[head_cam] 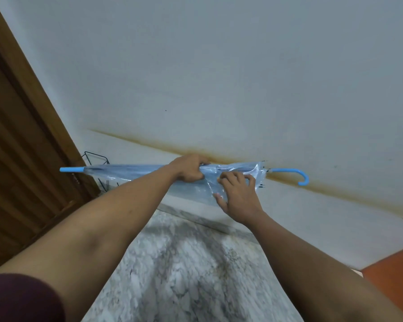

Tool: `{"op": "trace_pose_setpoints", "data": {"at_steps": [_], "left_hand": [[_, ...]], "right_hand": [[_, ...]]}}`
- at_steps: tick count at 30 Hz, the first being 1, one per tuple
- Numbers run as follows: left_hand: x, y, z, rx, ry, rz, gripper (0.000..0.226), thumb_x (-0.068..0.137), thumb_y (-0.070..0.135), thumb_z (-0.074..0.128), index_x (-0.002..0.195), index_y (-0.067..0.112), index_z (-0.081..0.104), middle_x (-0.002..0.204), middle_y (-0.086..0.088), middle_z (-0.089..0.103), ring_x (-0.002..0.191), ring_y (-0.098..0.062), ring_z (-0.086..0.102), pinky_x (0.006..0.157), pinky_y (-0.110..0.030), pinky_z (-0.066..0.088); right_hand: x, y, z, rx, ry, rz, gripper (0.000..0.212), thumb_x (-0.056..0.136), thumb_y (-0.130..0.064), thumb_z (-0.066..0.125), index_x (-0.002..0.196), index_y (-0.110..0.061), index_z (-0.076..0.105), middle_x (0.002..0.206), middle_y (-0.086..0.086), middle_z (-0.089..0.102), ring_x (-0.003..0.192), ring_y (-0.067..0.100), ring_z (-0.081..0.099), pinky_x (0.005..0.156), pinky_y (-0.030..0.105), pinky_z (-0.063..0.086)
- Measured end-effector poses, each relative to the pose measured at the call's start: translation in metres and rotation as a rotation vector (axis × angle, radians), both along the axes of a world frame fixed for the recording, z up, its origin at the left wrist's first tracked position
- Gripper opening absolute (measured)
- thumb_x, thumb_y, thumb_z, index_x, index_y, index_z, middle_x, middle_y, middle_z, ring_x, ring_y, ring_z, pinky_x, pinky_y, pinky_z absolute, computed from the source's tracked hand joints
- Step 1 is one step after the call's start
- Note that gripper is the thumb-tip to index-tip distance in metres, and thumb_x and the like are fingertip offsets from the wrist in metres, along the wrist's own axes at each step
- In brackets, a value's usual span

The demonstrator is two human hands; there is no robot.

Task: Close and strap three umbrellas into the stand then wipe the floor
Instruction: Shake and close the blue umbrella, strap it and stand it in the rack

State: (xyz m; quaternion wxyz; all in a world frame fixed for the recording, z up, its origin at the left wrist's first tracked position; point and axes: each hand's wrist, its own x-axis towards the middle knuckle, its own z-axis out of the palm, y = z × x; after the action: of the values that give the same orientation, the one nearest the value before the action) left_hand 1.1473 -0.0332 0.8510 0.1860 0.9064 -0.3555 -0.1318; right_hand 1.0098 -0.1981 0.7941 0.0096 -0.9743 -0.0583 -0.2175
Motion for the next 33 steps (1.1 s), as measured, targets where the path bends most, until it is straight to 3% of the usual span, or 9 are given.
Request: {"op": "trace_pose_setpoints", "data": {"at_steps": [4, 7, 10, 13, 16, 20, 24, 27, 33], "left_hand": [[-0.001, -0.002, 0.008, -0.074, 0.284, -0.013, 0.007, 0.067, 0.011, 0.061, 0.069, 0.015, 0.067, 0.06, 0.002, 0.063, 0.055, -0.014, 0.058, 0.058, -0.025, 0.045], [-0.003, -0.002, 0.013, -0.031, 0.38, -0.021, 0.008, 0.065, 0.013, 0.062, 0.064, 0.006, 0.06, 0.06, -0.006, 0.057, 0.055, -0.017, 0.05, 0.061, -0.029, 0.04], [-0.006, -0.004, 0.013, 0.013, 0.372, -0.005, 0.006, 0.068, 0.017, 0.061, 0.062, 0.016, 0.06, 0.059, 0.0, 0.054, 0.056, -0.017, 0.047, 0.062, -0.03, 0.037], [-0.01, -0.007, 0.014, 0.07, 0.239, -0.042, 0.026, 0.073, 0.026, 0.059, 0.097, 0.026, 0.07, 0.086, 0.0, 0.068, 0.073, -0.015, 0.059, 0.072, -0.03, 0.046], [-0.021, -0.013, 0.016, 0.112, 0.024, -0.064, 0.056, 0.087, 0.042, 0.055, 0.141, 0.031, 0.046, 0.131, 0.001, 0.059, 0.115, -0.018, 0.056, 0.091, -0.03, 0.041], [-0.024, -0.012, -0.002, 0.337, -0.465, -0.186, 0.107, 0.059, 0.083, 0.06, 0.147, 0.033, 0.025, 0.125, 0.005, 0.057, 0.111, -0.021, 0.057, 0.09, -0.039, 0.041], [-0.019, -0.007, -0.012, 0.412, -0.751, -0.096, 0.117, 0.065, 0.025, 0.082, 0.152, 0.027, 0.004, 0.135, -0.005, 0.045, 0.107, -0.03, 0.054, 0.09, -0.046, 0.039], [-0.015, 0.001, -0.009, 0.468, -0.845, -0.128, 0.122, 0.067, 0.016, 0.077, 0.152, 0.025, -0.01, 0.148, -0.009, 0.03, 0.121, -0.034, 0.043, 0.098, -0.053, 0.034], [-0.007, 0.009, -0.018, 0.502, -0.886, -0.162, 0.097, 0.069, 0.011, 0.073, 0.149, 0.02, 0.02, 0.125, -0.007, 0.051, 0.103, -0.031, 0.054, 0.093, -0.052, 0.039]], "right_hand": [[-0.002, -0.005, 0.0, -0.101, 0.067, -0.038, 0.069, 0.06, -0.057, 0.079, 0.112, -0.019, 0.054, 0.117, -0.002, 0.053, 0.114, 0.026, 0.048, 0.097, 0.047, 0.027], [0.0, -0.004, 0.0, -0.158, -0.046, -0.061, 0.036, 0.069, -0.016, 0.074, 0.099, -0.017, 0.054, 0.107, 0.001, 0.057, 0.101, 0.031, 0.052, 0.094, 0.05, 0.032], [0.008, -0.001, 0.001, -0.134, -0.096, -0.064, 0.035, 0.065, 0.008, 0.062, 0.088, -0.016, 0.053, 0.094, 0.001, 0.057, 0.087, 0.03, 0.051, 0.088, 0.048, 0.038], [0.016, -0.002, 0.002, -0.073, -0.086, -0.07, 0.038, 0.061, 0.012, 0.065, 0.083, -0.017, 0.053, 0.083, 0.0, 0.056, 0.074, 0.029, 0.048, 0.069, 0.039, 0.039], [0.02, 0.0, 0.006, 0.046, -0.018, -0.122, 0.037, 0.06, 0.011, 0.067, 0.08, -0.017, 0.054, 0.078, 0.0, 0.055, 0.068, 0.028, 0.048, 0.057, 0.033, 0.031], [0.033, -0.004, 0.021, 0.296, 0.002, -0.156, 0.021, 0.072, 0.003, 0.061, 0.082, -0.014, 0.055, 0.083, 0.004, 0.057, 0.073, 0.03, 0.048, 0.058, 0.036, 0.031], [0.041, -0.003, 0.034, 0.431, 0.003, -0.157, 0.021, 0.076, 0.002, 0.055, 0.076, -0.016, 0.044, 0.077, 0.0, 0.048, 0.07, 0.025, 0.041, 0.058, 0.034, 0.028], [0.047, -0.002, 0.035, 0.508, 0.032, -0.202, 0.021, 0.079, -0.003, 0.056, 0.072, -0.016, 0.041, 0.071, -0.004, 0.045, 0.067, 0.026, 0.045, 0.055, 0.035, 0.03], [0.048, -0.007, 0.029, 0.674, 0.111, -0.162, 0.017, 0.08, -0.022, 0.071, 0.081, -0.02, 0.055, 0.084, -0.006, 0.054, 0.082, 0.021, 0.054, 0.063, 0.032, 0.036]]}}
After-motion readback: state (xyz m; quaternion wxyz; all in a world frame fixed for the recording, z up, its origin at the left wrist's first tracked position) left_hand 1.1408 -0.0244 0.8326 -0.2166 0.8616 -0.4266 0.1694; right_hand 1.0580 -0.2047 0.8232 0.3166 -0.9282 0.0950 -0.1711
